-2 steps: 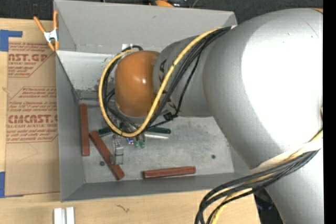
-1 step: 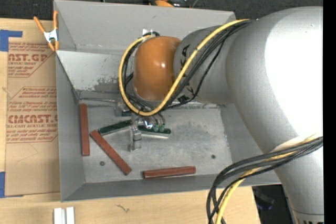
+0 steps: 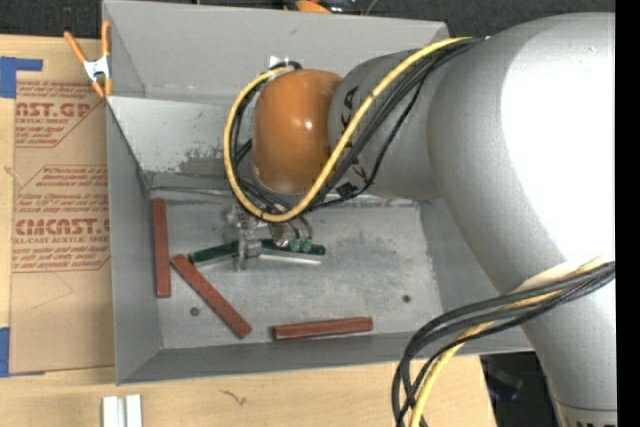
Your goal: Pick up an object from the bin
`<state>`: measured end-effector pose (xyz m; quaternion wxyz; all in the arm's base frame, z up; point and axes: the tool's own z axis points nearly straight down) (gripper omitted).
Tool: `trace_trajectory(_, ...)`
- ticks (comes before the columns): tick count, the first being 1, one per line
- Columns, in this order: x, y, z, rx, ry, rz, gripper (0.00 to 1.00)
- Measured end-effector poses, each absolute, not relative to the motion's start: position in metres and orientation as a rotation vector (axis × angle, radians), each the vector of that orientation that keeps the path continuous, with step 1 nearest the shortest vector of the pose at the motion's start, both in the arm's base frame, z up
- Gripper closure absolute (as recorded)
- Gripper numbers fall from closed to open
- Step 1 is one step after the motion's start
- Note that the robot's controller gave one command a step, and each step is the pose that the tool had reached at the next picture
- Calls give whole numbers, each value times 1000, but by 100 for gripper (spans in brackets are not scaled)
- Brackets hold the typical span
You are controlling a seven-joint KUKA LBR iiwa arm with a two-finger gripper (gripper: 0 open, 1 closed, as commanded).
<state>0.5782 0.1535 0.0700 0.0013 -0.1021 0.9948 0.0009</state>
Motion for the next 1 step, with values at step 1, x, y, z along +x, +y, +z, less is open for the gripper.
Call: trace_trajectory(1,568,147,232,-427,3101,2,100)
